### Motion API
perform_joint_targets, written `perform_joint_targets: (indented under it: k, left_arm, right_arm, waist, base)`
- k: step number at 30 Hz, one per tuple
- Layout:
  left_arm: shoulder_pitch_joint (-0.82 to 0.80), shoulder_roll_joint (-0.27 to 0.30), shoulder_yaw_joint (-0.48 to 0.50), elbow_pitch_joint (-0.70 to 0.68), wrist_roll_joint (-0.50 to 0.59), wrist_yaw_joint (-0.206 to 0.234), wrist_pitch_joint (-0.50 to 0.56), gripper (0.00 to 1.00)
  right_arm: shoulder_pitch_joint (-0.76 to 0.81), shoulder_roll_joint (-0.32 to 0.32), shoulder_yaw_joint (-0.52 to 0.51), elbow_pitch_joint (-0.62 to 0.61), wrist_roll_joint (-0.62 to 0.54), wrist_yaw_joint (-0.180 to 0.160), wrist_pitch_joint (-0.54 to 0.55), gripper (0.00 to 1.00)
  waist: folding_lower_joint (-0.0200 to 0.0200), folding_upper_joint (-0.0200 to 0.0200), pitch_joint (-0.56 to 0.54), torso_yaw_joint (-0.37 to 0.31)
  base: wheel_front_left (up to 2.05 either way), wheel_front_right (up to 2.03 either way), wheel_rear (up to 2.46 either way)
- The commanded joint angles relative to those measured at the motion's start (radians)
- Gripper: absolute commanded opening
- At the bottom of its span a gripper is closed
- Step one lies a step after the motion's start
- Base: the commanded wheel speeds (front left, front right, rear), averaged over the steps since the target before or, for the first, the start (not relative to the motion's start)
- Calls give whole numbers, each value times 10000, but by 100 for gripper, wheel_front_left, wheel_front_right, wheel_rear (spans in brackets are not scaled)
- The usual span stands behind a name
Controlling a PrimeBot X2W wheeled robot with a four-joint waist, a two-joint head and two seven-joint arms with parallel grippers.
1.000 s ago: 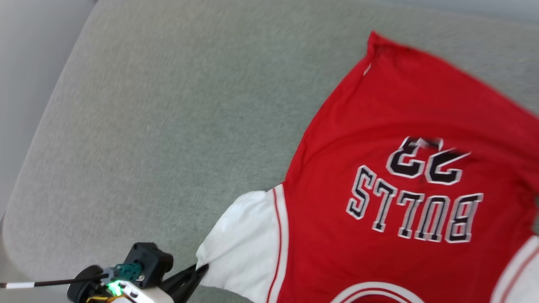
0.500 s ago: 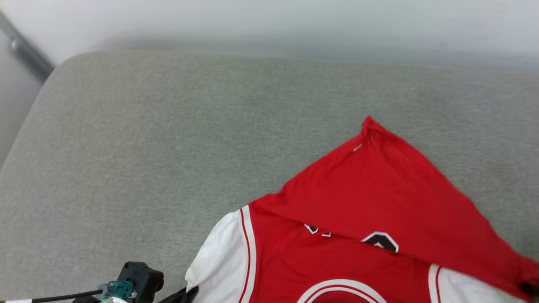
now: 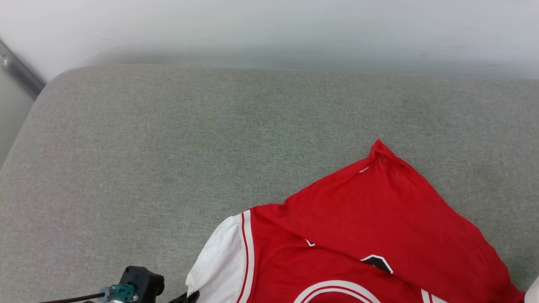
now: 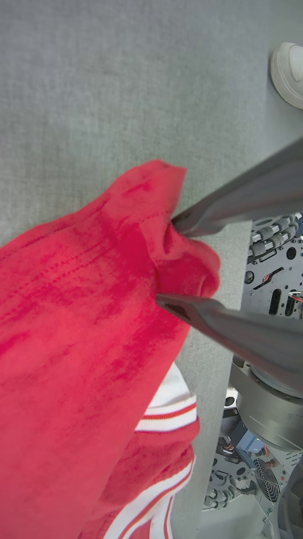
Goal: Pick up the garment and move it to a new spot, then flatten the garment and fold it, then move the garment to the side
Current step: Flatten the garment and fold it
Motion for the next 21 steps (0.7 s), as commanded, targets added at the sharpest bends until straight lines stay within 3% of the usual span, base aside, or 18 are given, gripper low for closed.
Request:
perform_joint_targets:
  k: [1,11,15,21]
  left_arm:
    - [-16,-29,3,-36,75,17,-44,0]
    - [-429,-120,-90,-420,370,-7,60,0]
    - [-717,-254,-201,-600,591,-101,122,0]
    - [-1230,-610,-386,-647,886,-284,164,0]
  right_arm:
    - [-254,-203,90,-91,225,-3,-48,100]
    - [-2469,-1488,1026,-1204,1156,-3,339,100]
    - [-3914,-1588,1820,-1225,860,-3,884,100]
    - [-5997,-1420,2804,-27,-9,-3,1459,100]
  waist:
    - [2,0,23,52]
    - [2,0,620,726]
    - [2,0,1110,1178]
    - [2,0,1871,1933]
  base:
    - [0,0,0]
    - [0,0,0]
    - [0,0,0]
    - [0,0,0]
